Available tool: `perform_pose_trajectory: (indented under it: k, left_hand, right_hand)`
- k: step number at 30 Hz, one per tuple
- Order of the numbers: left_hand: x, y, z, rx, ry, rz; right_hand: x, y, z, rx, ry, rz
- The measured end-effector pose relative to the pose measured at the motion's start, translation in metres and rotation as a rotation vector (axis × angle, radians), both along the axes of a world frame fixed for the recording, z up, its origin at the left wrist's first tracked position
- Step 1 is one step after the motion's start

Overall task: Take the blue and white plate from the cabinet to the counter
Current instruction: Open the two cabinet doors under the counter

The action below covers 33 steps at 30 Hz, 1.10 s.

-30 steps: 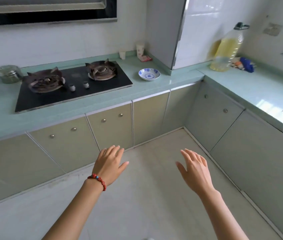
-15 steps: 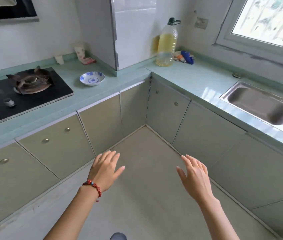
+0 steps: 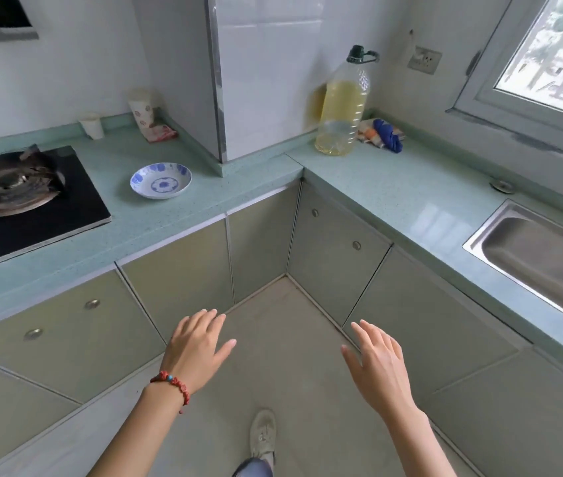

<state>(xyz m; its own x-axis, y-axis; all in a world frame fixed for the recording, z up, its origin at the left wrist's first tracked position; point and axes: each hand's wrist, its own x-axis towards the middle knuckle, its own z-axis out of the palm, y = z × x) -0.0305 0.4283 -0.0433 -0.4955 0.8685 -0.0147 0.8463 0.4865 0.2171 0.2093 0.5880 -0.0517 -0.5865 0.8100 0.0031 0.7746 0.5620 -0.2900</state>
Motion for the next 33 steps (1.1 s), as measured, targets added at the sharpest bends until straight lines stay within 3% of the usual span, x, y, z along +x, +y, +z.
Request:
perform_pose_trajectory:
  k: [13,26,30,33]
  left_hand:
    - [-0.13,0.128,-0.01,-0.021,-0.064,0.184]
    - [-0.168,0.208,-0.065,0.022,-0.147,0.577]
    - [-0.176,0.242,-0.082,0.083,-0.261,0.669]
    - [-0.186,0.268,-0.1,0.236,-0.404,0.797]
  right_hand:
    - [-0.191,0.16,0.002,-0.054,-0.04,0.298]
    - [-0.323,0.283,-0.055,-0.224,-0.14,0.68]
    - [-0.357,0.309,-0.075,-0.428,-0.058,0.674]
    - [-0.384,0.316,-0.089,-0.785,0.048,0.454]
